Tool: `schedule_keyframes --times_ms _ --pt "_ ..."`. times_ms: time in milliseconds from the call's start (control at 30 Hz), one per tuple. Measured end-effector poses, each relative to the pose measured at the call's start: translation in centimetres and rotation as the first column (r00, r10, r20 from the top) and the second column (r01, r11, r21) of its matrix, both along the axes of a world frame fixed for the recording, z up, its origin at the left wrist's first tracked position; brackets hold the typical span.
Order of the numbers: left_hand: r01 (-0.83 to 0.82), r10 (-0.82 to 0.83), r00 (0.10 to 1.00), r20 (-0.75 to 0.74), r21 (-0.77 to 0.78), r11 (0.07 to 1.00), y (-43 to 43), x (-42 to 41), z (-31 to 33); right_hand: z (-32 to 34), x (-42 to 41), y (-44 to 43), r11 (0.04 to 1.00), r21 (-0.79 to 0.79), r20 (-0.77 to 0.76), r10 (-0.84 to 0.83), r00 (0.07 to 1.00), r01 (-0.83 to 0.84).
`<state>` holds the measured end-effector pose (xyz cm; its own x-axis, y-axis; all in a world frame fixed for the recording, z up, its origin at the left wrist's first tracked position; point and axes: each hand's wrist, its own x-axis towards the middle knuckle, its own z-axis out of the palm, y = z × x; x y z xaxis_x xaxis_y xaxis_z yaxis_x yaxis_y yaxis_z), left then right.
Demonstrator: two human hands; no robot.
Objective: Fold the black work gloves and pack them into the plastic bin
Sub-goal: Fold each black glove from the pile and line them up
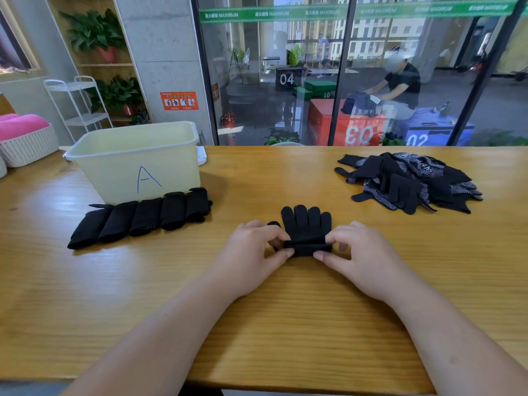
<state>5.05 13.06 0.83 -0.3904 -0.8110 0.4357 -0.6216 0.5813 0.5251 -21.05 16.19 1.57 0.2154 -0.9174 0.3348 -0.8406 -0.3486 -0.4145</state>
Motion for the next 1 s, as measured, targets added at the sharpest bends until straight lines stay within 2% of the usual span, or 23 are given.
schedule_keyframes --times_ms 233,333,433,633,800,900,1000 --pt "-0.020 0.028 0.998 -0.054 0.138 0.990 -0.4 -0.3 0.1 0.1 0.6 0.0 0.992 0.097 0.214 -0.105 0.971 0.086" --pt "-0.050 0.057 0.997 -0.051 0.132 0.990 -0.4 -0.5 0.1 0.0 1.1 0.0 0.985 0.133 0.241 -0.137 0.961 0.107" --pt "-0.087 0.088 0.996 -0.003 0.055 0.995 -0.5 -0.9 0.0 -0.2 1.5 0.0 0.982 0.129 0.251 -0.168 0.953 0.139" --pt "-0.099 0.125 0.982 0.144 -0.173 0.980 -1.0 -1.5 -0.6 -0.3 1.6 0.1 0.986 -0.016 0.089 -0.166 0.982 0.168" --pt "-0.043 0.120 0.963 0.240 -0.305 0.951 -1.4 -1.3 -1.1 -0.4 1.6 -0.1 0.977 -0.179 -0.192 -0.149 0.970 0.115" --pt "-0.032 0.120 0.957 0.263 -0.315 0.948 -1.3 -1.1 -1.2 -0.5 1.6 -0.2 0.978 -0.181 -0.272 -0.147 0.951 0.099" --pt "-0.003 0.087 0.939 0.334 -0.242 0.970 -0.7 -0.8 -0.7 -0.1 1.4 0.1 0.986 -0.134 -0.274 -0.133 0.952 0.100"
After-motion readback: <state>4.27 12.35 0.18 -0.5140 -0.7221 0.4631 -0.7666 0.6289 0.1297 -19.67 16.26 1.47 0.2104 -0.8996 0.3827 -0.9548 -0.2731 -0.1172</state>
